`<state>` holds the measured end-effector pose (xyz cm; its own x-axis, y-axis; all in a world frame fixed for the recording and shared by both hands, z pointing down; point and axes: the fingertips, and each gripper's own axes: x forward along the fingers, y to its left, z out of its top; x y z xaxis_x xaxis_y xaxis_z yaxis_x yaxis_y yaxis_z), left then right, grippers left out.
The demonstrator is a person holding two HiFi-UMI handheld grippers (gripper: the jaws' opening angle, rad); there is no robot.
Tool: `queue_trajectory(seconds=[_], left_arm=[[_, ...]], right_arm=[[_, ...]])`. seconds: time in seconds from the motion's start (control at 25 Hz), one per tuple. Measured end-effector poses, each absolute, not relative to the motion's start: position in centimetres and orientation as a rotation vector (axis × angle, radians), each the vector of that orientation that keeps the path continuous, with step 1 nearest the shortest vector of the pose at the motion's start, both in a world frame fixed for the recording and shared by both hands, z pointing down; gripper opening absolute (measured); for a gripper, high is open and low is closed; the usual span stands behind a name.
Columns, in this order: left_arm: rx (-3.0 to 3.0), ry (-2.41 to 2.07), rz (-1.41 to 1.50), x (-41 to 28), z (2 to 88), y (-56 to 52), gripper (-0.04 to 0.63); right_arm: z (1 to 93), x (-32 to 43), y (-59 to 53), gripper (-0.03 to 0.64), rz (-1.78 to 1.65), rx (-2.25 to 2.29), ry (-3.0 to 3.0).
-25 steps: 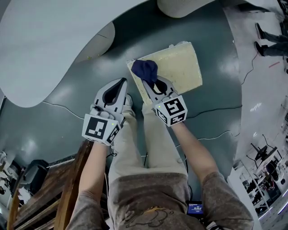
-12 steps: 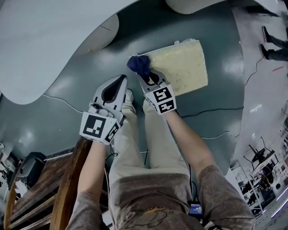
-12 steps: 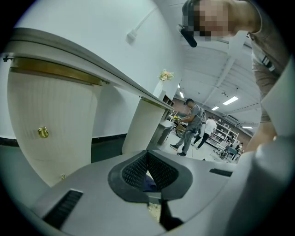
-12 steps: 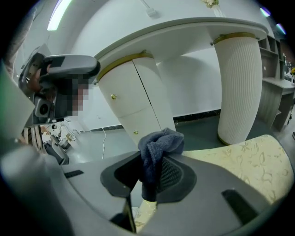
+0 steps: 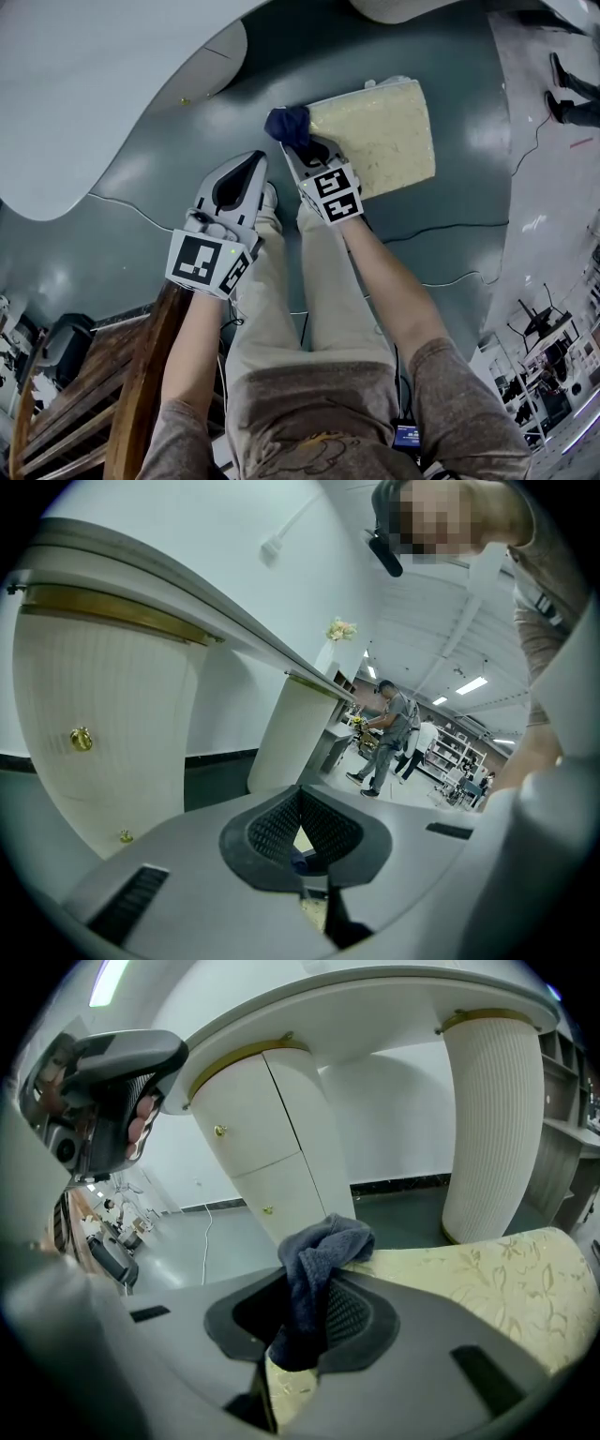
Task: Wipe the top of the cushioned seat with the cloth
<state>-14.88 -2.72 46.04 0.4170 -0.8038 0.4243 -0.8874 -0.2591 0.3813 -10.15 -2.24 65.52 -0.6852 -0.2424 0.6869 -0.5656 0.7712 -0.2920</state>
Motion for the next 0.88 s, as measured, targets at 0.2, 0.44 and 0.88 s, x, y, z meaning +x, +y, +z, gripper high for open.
queue_trajectory(seconds=[0.2, 0.44, 0.88], left_arm=[[2.112, -1.414, 0.203, -14.8, 46.2, -2.5, 0.015], [2.108, -1.405, 0.199, -13.9, 46.2, -3.3, 0.015], [2.128, -1.376, 0.215, -12.0, 46.3, -4.7, 0.015]], right_arm=[[65.0, -10.4, -2.2, 0.091, 0.614, 0.584, -2.297], [65.0, -8.3, -3.9, 0.091, 0.582, 0.589, -2.278], [64.9, -2.9, -8.1, 0.091, 0.567, 0.666, -2.236]])
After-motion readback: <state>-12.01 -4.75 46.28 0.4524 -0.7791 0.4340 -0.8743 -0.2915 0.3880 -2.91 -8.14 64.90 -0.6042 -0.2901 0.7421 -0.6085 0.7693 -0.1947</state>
